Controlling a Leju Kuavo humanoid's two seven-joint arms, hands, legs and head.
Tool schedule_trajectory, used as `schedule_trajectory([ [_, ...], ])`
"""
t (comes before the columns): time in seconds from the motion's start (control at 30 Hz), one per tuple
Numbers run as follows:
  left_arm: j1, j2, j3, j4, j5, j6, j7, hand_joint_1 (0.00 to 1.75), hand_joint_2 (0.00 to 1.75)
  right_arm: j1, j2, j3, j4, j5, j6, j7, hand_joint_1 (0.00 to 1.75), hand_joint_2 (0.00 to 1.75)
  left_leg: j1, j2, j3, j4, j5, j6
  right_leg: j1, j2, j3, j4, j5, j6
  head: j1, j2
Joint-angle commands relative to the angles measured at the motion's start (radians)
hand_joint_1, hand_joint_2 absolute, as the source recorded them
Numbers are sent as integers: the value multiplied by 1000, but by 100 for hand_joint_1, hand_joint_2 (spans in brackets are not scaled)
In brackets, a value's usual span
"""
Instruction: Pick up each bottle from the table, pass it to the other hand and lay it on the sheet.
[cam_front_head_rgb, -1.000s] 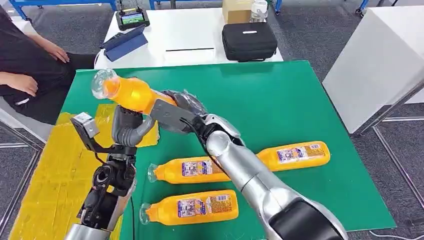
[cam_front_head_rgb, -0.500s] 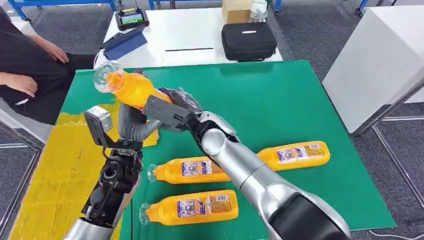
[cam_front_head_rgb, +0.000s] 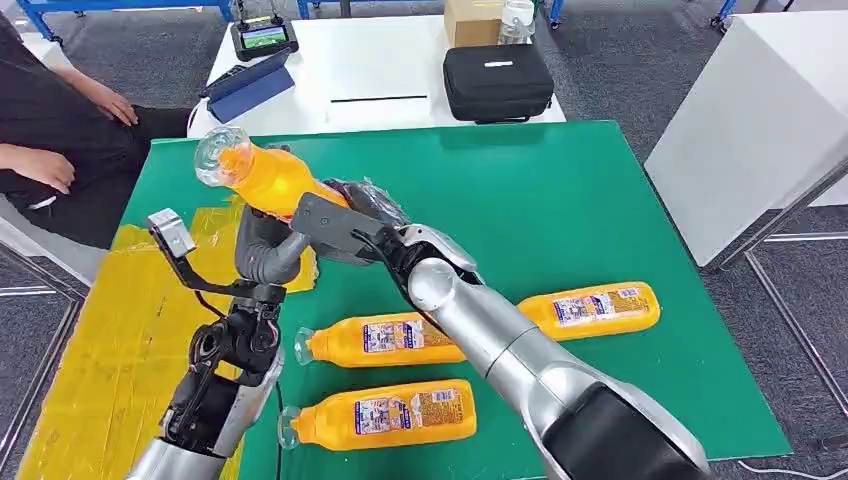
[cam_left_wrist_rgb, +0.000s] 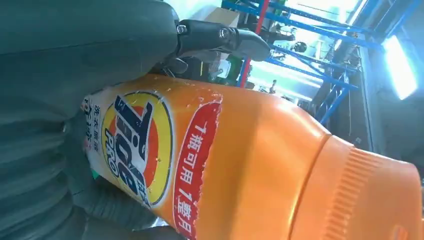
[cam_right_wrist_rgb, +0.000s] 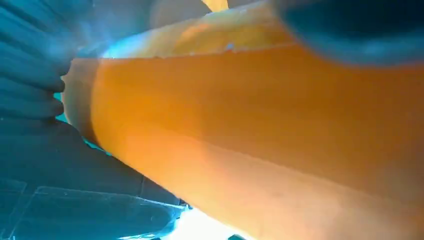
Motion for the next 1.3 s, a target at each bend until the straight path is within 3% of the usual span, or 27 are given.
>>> schedule_trajectory([
  [0.03, -36, -47, -176, -7, 217, -145, 75, 0, 175, -40, 23, 185, 59, -63, -5, 6, 175, 175, 0, -2, 1, 1, -1, 0, 0, -3, 2, 0, -2, 0, 0, 0],
  [0.17, -34, -64, -187, -12, 417, -228, 155, 0, 175, -13, 23, 225, 86, -92, -29, -5, 175, 175, 0, -4, 2, 0, -1, 0, 0, -5, 4, 0, -2, 0, 0, 0],
  [0.43, -71, -41, -213, -1, 171, -32, 40, 0, 175, -12, 23, 302, 16, -118, 10, 29, 175, 175, 0, -4, 0, 1, -1, 0, 0, -5, 1, 1, -2, 0, 0, 0],
  [0.7, -71, -37, -198, -3, 128, 11, 18, 0, 175, -20, 23, 436, -37, -179, 5, 82, 175, 175, 1, -2, 1, 1, -1, 0, 1, -3, 2, 0, -2, 0, 0, 0],
  [1.2, -85, -37, -201, 15, 64, 49, 2, 0, 175, -43, 23, 483, -10, -215, 6, 72, 175, 175, 0, -3, 2, 1, -1, 0, 0, -3, 3, 0, -2, 0, 0, 0],
  [1.3, -93, 1, -218, 21, 0, 62, 3, 0, 175, -49, 23, 474, -4, -227, 6, 70, 175, 175, 0, -3, 2, 1, -1, 0, 0, -3, 2, 1, -2, 0, 0, 0],
])
